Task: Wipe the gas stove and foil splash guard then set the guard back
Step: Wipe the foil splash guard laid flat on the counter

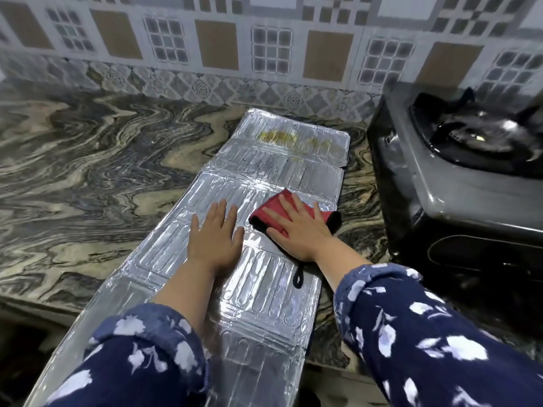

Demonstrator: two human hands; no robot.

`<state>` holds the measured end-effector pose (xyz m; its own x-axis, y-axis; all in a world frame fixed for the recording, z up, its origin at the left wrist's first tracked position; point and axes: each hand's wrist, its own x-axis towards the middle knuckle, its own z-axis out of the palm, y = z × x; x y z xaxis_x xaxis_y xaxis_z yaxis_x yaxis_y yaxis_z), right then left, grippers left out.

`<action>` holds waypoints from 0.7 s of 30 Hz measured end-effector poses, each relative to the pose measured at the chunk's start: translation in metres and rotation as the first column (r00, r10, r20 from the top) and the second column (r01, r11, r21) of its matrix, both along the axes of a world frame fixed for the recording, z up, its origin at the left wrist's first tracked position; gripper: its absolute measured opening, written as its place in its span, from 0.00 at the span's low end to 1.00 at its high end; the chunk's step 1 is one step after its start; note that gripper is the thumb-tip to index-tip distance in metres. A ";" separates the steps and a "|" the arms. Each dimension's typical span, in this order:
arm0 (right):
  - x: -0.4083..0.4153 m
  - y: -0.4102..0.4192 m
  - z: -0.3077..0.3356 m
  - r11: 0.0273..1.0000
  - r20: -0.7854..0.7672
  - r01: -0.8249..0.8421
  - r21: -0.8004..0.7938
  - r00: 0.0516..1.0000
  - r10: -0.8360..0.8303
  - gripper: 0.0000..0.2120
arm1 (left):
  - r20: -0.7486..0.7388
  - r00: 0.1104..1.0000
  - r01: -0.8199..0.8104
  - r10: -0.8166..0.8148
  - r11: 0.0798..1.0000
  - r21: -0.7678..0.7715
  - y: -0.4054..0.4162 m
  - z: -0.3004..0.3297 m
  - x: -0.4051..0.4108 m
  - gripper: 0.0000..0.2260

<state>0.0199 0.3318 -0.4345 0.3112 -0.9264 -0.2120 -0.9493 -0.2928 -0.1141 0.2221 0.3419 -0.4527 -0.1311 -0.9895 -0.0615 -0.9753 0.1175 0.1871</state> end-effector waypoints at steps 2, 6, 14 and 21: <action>-0.002 -0.018 0.001 1.000 -0.011 0.010 0.007 1.000 -0.010 0.27 | 0.025 0.999 -0.020 0.020 0.999 0.030 -0.002 0.003 -0.002 0.26; -0.007 -0.046 -0.001 0.998 -0.052 -0.012 -0.061 0.999 0.009 0.27 | -0.021 0.997 -0.071 0.070 0.995 -0.064 -0.034 0.018 -0.010 0.25; -0.016 -0.095 -0.005 0.998 0.008 0.028 -0.047 1.000 -0.028 0.29 | 0.004 0.990 -0.142 0.142 0.990 -0.012 -0.133 0.017 -0.025 0.28; -0.047 -0.183 -0.006 0.958 0.037 0.287 -0.019 0.957 -0.286 0.32 | 0.039 0.984 -0.172 0.175 0.983 -0.068 -0.142 -0.004 -0.024 0.32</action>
